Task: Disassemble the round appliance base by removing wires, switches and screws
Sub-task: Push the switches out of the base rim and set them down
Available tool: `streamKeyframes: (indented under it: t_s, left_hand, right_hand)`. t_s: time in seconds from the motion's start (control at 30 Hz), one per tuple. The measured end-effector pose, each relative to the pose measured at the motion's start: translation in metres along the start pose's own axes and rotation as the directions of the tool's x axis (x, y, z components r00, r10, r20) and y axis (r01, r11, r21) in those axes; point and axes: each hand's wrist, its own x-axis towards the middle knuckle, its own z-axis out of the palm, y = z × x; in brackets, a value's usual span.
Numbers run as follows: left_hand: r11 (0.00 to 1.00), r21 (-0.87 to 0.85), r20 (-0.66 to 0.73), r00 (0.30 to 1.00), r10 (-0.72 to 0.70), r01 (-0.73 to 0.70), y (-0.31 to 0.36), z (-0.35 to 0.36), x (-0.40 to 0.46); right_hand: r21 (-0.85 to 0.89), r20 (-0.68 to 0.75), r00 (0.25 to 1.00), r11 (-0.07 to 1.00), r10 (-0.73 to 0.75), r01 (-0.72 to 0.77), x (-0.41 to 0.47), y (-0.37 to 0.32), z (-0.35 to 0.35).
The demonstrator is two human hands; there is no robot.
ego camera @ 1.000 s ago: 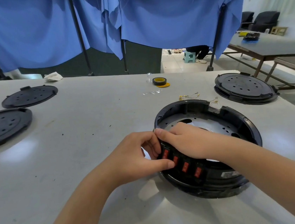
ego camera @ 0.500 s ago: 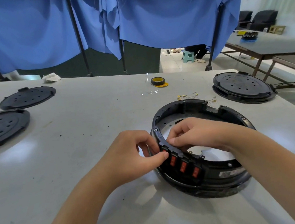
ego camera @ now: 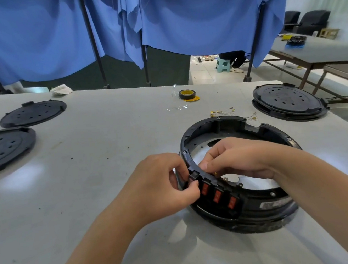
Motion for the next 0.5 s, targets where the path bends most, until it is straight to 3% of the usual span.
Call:
streamKeyframes:
  t_s: [0.33, 0.5]
  left_hand:
    - [0.994, -0.104, 0.058, 0.998, 0.027, -0.021, 0.001, -0.006, -0.001]
    - [0.974, -0.221, 0.005, 0.999, -0.039, 0.039, 0.002, -0.02, 0.001]
  right_hand:
    - [-0.016, -0.035, 0.999, 0.999, -0.039, 0.038, 0.002, 0.002, 0.002]
    - [-0.145, -0.129, 0.984, 0.984, -0.127, 0.108, 0.003, 0.002, 0.005]
